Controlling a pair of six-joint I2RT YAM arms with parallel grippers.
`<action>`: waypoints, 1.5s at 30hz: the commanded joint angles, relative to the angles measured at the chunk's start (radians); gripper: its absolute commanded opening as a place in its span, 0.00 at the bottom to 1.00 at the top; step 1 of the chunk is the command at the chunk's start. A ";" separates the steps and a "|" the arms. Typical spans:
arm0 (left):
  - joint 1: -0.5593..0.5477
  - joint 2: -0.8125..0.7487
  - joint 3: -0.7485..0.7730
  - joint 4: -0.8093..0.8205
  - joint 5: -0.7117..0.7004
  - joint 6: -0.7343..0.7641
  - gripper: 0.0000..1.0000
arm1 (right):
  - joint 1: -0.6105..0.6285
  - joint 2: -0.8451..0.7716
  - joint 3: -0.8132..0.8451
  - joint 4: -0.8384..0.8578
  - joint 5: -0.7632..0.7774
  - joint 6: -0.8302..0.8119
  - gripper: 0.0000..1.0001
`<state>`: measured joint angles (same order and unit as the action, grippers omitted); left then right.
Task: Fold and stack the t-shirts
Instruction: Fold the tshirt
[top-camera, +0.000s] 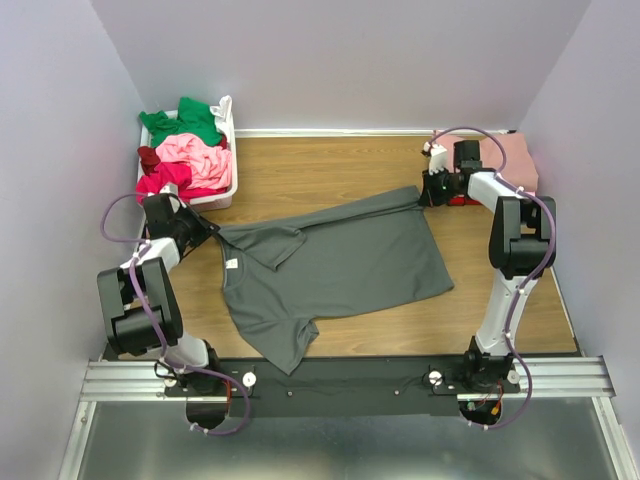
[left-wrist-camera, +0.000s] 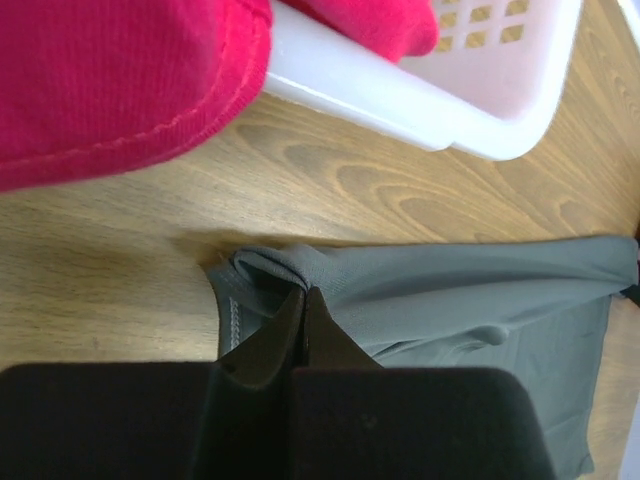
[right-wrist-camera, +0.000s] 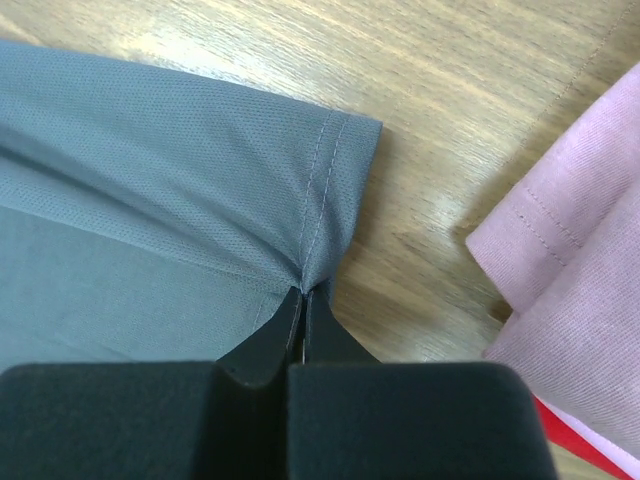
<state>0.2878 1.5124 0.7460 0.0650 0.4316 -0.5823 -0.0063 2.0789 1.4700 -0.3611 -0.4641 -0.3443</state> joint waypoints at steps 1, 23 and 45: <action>0.011 0.064 0.032 -0.008 0.047 0.038 0.00 | -0.012 -0.034 -0.011 -0.013 0.008 -0.041 0.02; 0.011 -0.311 0.098 -0.148 -0.145 0.176 0.65 | 0.080 -0.344 -0.140 -0.215 -0.315 -0.411 0.70; 0.011 -0.796 -0.071 -0.182 -0.116 0.272 0.69 | 0.968 0.069 0.196 0.002 0.146 -0.354 0.62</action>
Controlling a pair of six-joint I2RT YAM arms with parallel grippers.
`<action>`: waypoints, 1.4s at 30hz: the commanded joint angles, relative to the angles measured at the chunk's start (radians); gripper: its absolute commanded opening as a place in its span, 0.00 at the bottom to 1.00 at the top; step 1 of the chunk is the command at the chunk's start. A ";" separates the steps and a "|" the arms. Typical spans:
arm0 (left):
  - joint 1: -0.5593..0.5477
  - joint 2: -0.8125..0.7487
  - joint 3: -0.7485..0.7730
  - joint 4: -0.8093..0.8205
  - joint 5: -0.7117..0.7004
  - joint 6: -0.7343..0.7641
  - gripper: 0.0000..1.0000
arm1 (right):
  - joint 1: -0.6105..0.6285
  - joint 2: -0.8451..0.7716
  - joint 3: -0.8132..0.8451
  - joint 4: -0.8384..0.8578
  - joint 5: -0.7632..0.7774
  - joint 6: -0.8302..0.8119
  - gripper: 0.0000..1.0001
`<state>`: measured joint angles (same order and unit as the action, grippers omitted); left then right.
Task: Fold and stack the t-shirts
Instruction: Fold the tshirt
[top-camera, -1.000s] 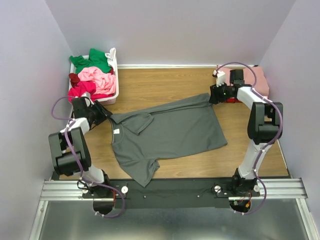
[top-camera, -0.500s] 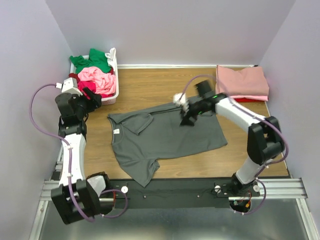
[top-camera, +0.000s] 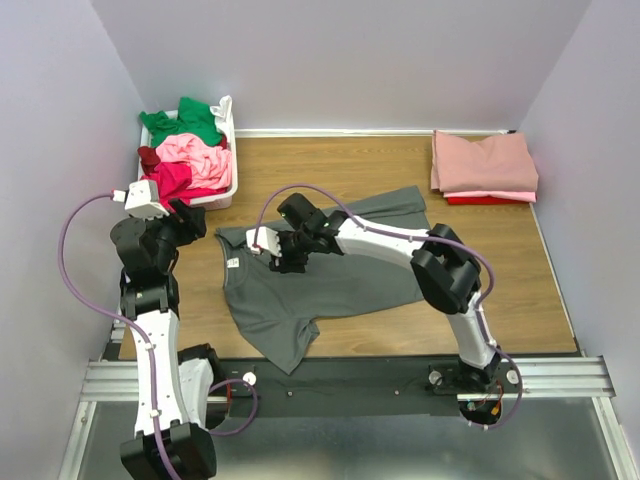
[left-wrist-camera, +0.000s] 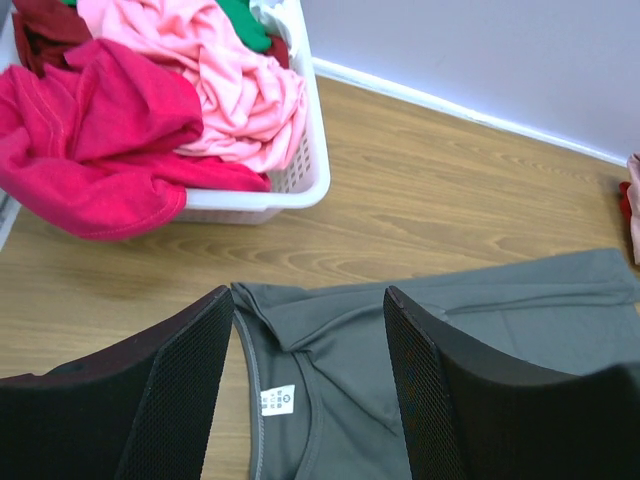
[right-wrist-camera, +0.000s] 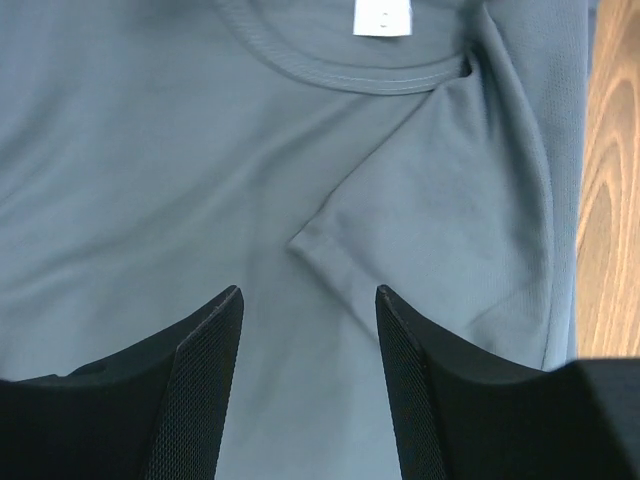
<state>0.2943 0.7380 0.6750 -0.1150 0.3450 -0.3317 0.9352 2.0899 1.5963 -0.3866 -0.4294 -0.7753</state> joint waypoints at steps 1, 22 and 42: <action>0.005 -0.022 0.001 -0.002 -0.032 0.023 0.69 | 0.030 0.071 0.086 0.028 0.122 0.096 0.62; 0.003 -0.034 -0.012 0.026 0.000 0.019 0.69 | 0.042 0.095 0.108 0.022 0.100 0.151 0.03; 0.002 -0.034 -0.015 0.026 0.002 0.019 0.68 | 0.054 0.004 0.057 0.003 0.021 0.209 0.01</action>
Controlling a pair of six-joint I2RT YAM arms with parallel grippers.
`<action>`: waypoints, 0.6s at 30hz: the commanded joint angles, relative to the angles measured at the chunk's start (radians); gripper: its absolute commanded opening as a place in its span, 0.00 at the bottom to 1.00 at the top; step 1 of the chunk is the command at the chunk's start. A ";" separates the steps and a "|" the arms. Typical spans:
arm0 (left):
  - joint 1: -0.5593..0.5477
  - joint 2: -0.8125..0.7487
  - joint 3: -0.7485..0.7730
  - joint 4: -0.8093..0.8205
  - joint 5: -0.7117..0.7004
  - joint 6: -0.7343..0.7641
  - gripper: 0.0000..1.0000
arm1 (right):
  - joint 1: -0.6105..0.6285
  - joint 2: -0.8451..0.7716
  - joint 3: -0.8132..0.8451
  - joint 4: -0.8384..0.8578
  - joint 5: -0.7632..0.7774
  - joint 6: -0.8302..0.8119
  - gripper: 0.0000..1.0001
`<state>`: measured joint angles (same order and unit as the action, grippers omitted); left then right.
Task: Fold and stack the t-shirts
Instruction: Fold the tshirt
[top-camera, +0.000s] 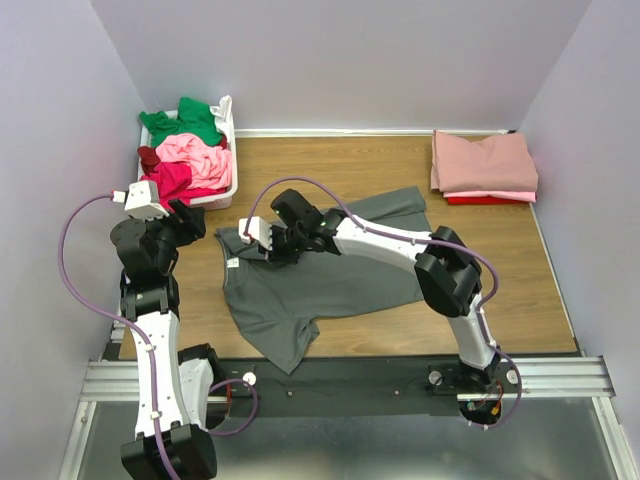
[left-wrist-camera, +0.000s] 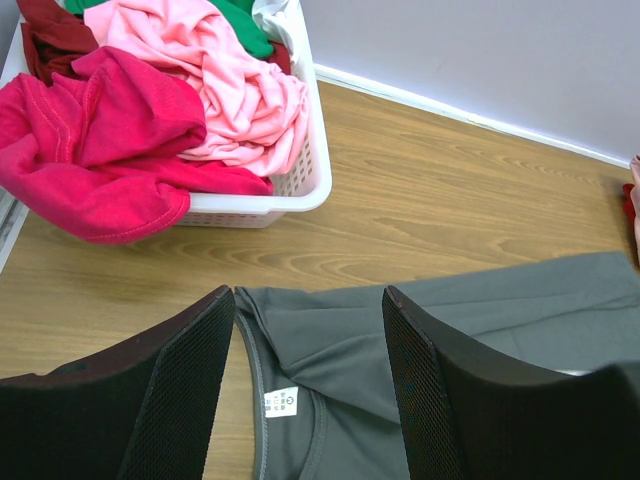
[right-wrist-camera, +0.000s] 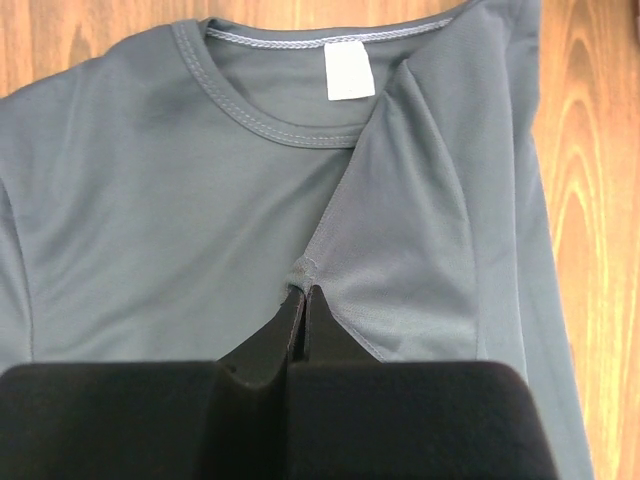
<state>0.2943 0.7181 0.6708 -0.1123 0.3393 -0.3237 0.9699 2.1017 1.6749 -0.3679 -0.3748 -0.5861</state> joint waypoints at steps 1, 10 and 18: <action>0.003 -0.014 -0.013 0.023 0.007 0.009 0.68 | 0.020 -0.008 -0.021 -0.016 -0.033 0.020 0.01; 0.003 -0.012 -0.011 0.023 0.007 0.009 0.68 | 0.023 -0.023 -0.012 -0.025 -0.041 0.037 0.02; 0.002 -0.014 -0.013 0.022 0.007 0.009 0.68 | 0.023 -0.039 -0.021 -0.031 -0.084 0.052 0.09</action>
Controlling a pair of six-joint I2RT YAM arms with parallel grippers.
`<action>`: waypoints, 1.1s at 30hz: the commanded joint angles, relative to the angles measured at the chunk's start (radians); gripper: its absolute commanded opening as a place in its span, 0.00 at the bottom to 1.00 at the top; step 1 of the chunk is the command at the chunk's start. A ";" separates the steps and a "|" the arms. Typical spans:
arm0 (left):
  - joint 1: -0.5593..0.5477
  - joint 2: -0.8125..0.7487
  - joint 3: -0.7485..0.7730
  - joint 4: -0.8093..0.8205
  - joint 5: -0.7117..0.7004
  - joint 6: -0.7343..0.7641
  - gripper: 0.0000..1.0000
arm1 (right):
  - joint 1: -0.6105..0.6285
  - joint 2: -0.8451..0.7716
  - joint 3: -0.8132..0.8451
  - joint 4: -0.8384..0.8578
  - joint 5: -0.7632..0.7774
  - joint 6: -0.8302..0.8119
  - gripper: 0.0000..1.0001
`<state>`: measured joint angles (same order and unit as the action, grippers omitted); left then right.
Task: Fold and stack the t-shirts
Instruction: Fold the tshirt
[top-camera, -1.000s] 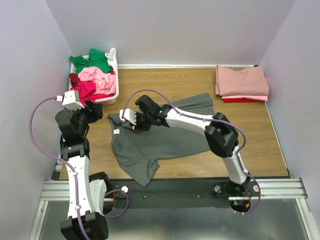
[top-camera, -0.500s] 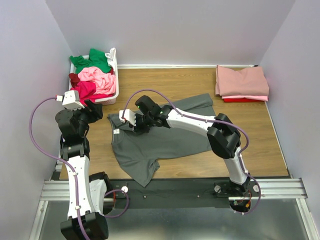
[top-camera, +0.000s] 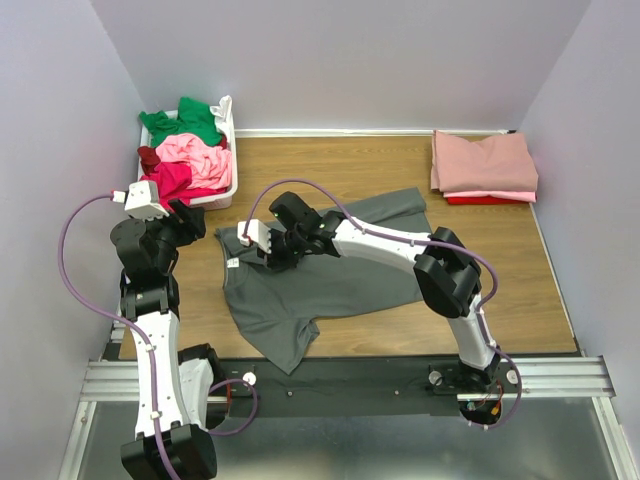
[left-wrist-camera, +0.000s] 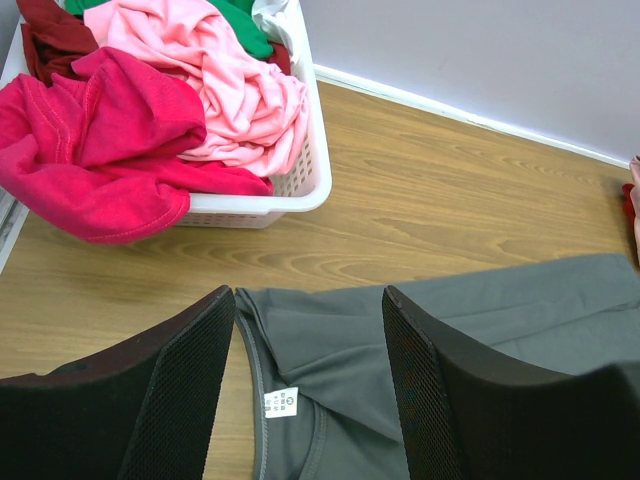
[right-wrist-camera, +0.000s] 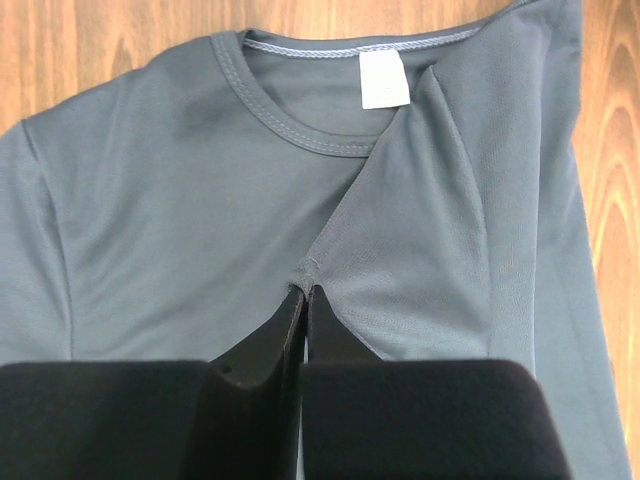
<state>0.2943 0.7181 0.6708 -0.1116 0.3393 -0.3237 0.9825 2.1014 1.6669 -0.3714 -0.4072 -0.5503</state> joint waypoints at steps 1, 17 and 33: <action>0.003 -0.011 -0.013 0.021 0.007 0.011 0.68 | 0.012 -0.043 -0.013 -0.029 -0.058 0.021 0.09; 0.002 -0.003 -0.014 0.024 0.010 0.011 0.69 | -0.001 -0.174 -0.100 -0.054 -0.041 -0.016 0.46; 0.000 0.345 -0.024 0.076 0.136 -0.061 0.64 | -0.873 -0.157 -0.147 -0.050 -0.171 0.265 0.47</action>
<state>0.2943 0.9333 0.6426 -0.0406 0.4019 -0.3515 0.1722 1.8530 1.4841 -0.3893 -0.5240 -0.3534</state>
